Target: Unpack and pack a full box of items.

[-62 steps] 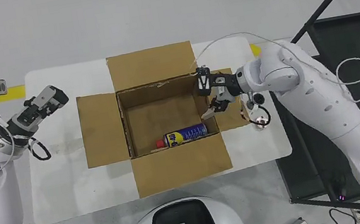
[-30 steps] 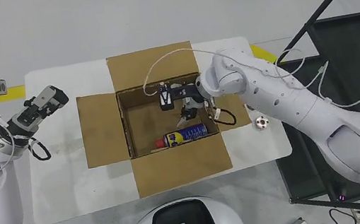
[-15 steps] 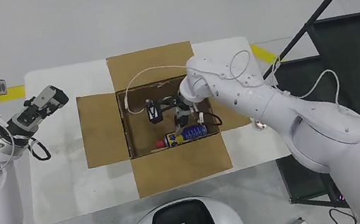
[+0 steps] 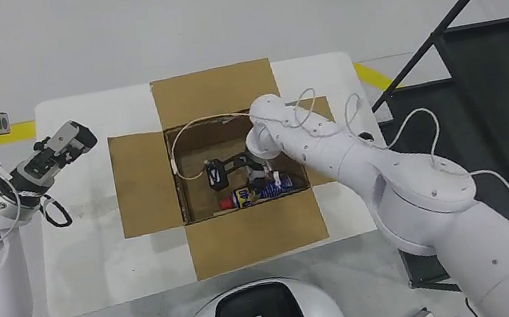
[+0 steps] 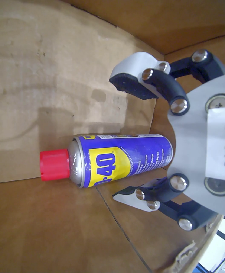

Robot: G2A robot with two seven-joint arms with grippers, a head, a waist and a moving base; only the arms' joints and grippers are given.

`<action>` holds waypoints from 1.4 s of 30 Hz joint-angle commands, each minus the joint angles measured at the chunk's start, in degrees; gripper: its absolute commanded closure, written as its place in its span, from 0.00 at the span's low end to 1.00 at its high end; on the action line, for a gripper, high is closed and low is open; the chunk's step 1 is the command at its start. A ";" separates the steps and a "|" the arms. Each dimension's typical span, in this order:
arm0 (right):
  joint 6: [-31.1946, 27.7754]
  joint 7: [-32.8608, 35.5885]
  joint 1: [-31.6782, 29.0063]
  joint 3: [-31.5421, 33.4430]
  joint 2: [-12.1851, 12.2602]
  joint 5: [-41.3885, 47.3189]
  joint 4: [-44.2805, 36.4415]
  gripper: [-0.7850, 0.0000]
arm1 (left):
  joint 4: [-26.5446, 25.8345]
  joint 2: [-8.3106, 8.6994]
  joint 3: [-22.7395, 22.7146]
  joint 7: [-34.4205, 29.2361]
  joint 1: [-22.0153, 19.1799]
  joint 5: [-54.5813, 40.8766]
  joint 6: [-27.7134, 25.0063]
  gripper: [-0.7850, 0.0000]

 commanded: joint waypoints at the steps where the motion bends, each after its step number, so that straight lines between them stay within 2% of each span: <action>1: 0.00 -0.68 -0.01 0.03 -0.94 -0.79 1.60 0.00 | 0.00 0.00 0.00 0.00 0.00 0.00 0.00 0.00; 12: 0.33 -5.04 -0.53 0.03 -4.87 -5.51 8.92 0.00 | 0.00 0.00 0.00 0.00 0.00 0.00 0.00 0.00; 13: 0.61 -5.68 -0.45 0.03 -5.12 -5.99 9.50 0.04 | 0.00 0.00 0.00 0.00 0.00 0.00 0.00 0.00; 14: 0.82 -6.25 -0.32 0.03 -5.33 -6.50 10.09 0.49 | 0.00 0.00 0.00 0.00 0.00 0.00 0.00 0.00; 15: 1.06 -6.89 -0.19 0.03 -5.51 -6.99 10.68 0.66 | 0.00 0.00 0.00 0.00 0.00 0.00 0.00 0.00; 18: 1.05 -8.26 -0.13 0.03 -6.00 -8.13 12.27 0.98 | 0.00 0.00 0.00 0.00 0.00 0.00 0.00 0.00; 32: 0.23 -14.58 0.97 1.07 -6.84 -9.87 15.51 1.00 | 0.00 0.00 0.00 0.00 0.00 0.00 0.00 0.00; 37: 0.00 -17.68 1.95 1.00 -5.84 -10.64 14.11 1.00 | 0.00 0.00 0.00 0.00 0.00 0.00 0.00 0.00; 42: 0.00 -21.65 2.39 0.03 -3.54 -11.13 9.49 1.00 | 0.00 0.00 0.00 0.00 0.00 0.00 0.00 0.00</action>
